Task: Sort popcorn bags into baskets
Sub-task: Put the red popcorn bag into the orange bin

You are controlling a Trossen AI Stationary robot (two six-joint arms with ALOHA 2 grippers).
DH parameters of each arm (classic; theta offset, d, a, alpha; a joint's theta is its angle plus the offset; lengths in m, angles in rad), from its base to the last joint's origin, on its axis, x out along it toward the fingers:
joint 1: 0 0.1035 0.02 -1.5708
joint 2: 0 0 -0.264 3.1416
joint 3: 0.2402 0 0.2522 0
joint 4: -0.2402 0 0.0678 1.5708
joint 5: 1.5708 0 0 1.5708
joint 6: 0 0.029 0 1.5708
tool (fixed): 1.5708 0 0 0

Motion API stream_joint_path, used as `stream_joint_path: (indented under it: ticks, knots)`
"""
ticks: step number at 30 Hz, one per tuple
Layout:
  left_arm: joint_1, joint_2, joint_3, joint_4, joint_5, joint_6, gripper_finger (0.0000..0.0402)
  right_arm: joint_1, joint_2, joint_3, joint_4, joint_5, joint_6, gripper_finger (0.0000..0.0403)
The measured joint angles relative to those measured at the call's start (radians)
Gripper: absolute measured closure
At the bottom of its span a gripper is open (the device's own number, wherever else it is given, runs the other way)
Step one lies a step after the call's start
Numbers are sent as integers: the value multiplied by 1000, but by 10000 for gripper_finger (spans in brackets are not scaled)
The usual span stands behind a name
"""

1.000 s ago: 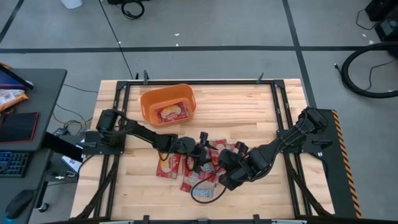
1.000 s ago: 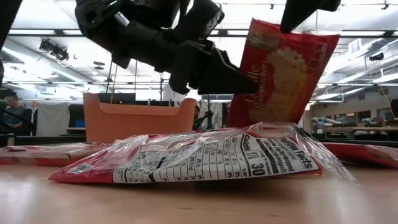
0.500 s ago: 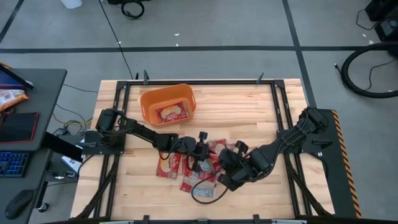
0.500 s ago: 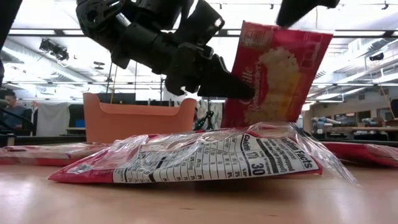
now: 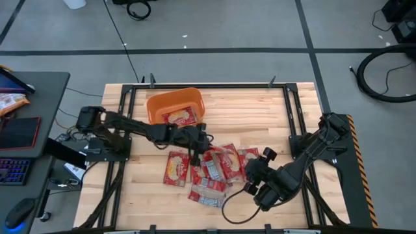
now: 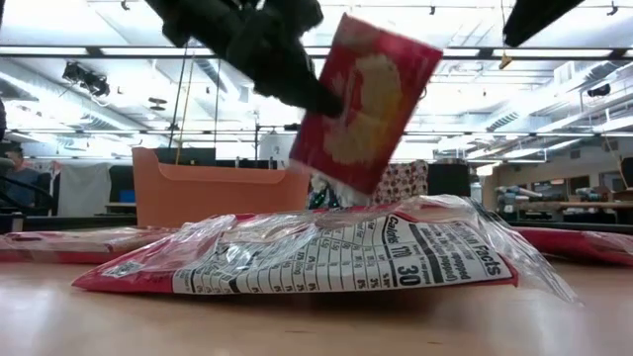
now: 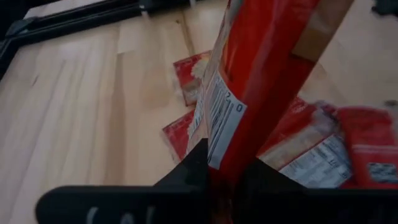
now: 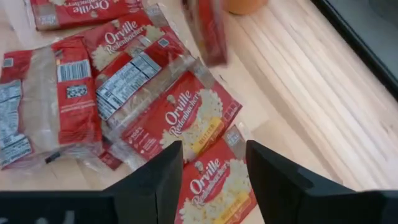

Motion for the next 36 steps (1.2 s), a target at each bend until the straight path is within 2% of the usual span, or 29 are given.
stream_joint_path:
  ticks: [6,12,14,19,22,25,28,31,36]
  knots:
    - [21,-98,61,-182,-3,-28,374,8,-82,-177,159,5,-73,242]
    - [90,-120,177,-421,-4,-56,368,7,-211,-447,562,28,-214,253]
    - [124,-111,217,-502,-4,-57,369,7,-243,-537,699,88,-272,254]
    - [230,-111,276,-692,2,-82,370,1,-274,-717,1051,326,-377,253]
    - [302,-111,282,-782,70,-97,370,2,-272,-797,1246,402,-414,254]
    - [366,-111,282,-836,148,-98,370,-2,-254,-857,1421,426,-440,254]
    - [419,-111,283,-850,162,-109,370,-5,-220,-890,1557,434,-492,254]
    - [456,-112,285,-894,178,-113,370,-7,-191,-901,1611,435,-576,254]
    - [493,-112,359,-1059,214,-104,370,-34,-171,-900,1667,467,-648,255]
